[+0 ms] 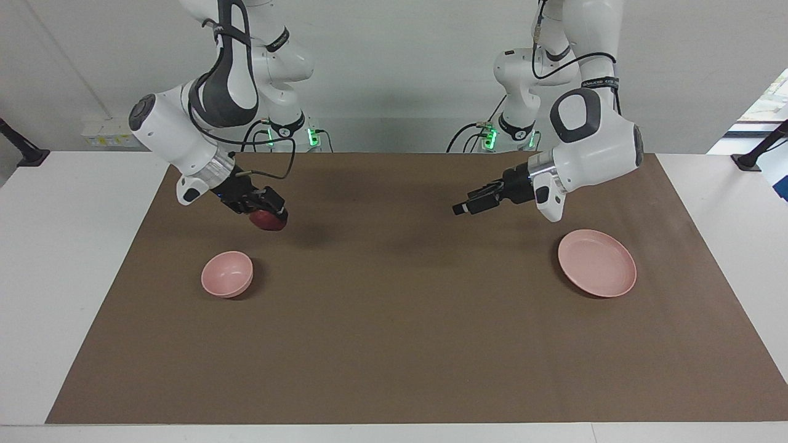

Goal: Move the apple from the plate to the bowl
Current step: 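Move the apple over the bowl with the right gripper while the left gripper withdraws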

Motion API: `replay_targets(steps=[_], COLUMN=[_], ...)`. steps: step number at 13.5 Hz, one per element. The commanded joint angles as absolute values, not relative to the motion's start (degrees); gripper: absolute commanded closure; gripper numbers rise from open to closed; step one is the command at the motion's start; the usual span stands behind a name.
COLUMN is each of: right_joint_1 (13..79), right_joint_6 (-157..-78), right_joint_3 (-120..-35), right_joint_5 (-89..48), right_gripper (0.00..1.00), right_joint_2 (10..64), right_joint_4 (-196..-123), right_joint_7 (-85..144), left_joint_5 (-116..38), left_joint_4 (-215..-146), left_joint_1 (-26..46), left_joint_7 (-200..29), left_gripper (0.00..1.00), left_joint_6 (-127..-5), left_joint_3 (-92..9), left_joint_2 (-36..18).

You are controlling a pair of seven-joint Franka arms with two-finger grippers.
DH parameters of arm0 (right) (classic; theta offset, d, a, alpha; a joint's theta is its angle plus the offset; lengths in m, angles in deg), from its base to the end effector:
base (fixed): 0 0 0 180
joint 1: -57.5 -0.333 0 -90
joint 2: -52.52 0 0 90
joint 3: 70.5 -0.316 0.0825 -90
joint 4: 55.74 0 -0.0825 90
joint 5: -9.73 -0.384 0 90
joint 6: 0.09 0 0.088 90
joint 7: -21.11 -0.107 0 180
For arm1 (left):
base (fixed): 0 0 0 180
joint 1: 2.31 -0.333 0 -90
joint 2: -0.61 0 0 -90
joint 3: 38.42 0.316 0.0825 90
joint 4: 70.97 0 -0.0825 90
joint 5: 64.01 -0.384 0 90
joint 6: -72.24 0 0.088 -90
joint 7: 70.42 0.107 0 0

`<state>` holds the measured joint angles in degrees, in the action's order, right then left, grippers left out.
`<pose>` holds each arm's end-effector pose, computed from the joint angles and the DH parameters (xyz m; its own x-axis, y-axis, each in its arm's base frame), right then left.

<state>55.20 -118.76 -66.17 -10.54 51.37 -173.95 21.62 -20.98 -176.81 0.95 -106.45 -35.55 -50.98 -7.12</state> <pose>0.5525 -0.0015 0.4257 0.9806 -0.1928 -0.0350 -0.1942 -0.9337 -0.3009 0.5586 -0.2063 0.4636 0.7540 0.3940 -0.5256 0.6323 -0.6521 0.4183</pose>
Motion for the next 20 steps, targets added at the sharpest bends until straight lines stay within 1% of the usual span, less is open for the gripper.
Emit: replay_targets(steps=[1, 3, 5, 7, 9, 13, 14, 17, 20], right_joint_1=[55.6, 56.0, 55.9, 56.2, 57.1, 57.2, 57.2, 57.2, 57.2], right_joint_6=[-122.0, -125.9, -127.0, -128.3, -130.0, -131.0, -131.2, -132.0, -132.4], right_joint_3=[-66.9, -66.8, -66.8, -66.7, -66.7, -66.7, -66.7, -66.7, -66.7], right_joint_5=[0.0, 3.6, 10.4, 14.8, 15.0, 14.9, 14.9, 14.7, 14.7], right_gripper=[1.00, 1.00, 1.00, 1.00, 1.00, 1.00, 1.00, 1.00, 1.00], right_joint_2=[46.4, 42.4, 41.6, 40.5, 38.8, 37.6, 37.4, 36.4, 35.7], right_joint_4=[-169.0, -167.6, -167.3, -167.3, -167.5, -167.4, -167.4, -167.5, -167.6], right_joint_7=[23.3, 26.8, 26.7, 26.6, 26.6, 26.4, 26.3, 26.0, 25.9], left_joint_5=[-32.2, -39.5, -42.5, -50.4, -56.3, -63.9, -66.8, -66.9, -67.4], left_joint_4=[-173.3, -172.3, -172.0, -169.3, -166.7, -163.4, -161.5, -157.5, -157.4], left_joint_1=[0.3, -1.2, -3.4, -3.6, -3.9, -5.3, -5.4, -5.7, -7.5], left_joint_7=[-105.4, -98.4, -91.3, -87.1, -82.8, -73.2, -72.3, -72.0, -69.8], left_gripper=[0.00, 0.00, 0.00, 0.00, 0.00, 0.00, 0.00, 0.00, 0.00], left_joint_6=[-35.3, -34.8, -34.5, -33.3, -31.2, -29.2, -28.7, -22.9, -22.8], left_joint_3=[-51.3, -51.3, -51.3, -51.3, -51.3, -51.3, -51.3, -51.1, -51.0], left_joint_2=[-8.4, -8.7, -8.7, -9.1, -9.5, -9.7, -9.5, -9.4, -7.9])
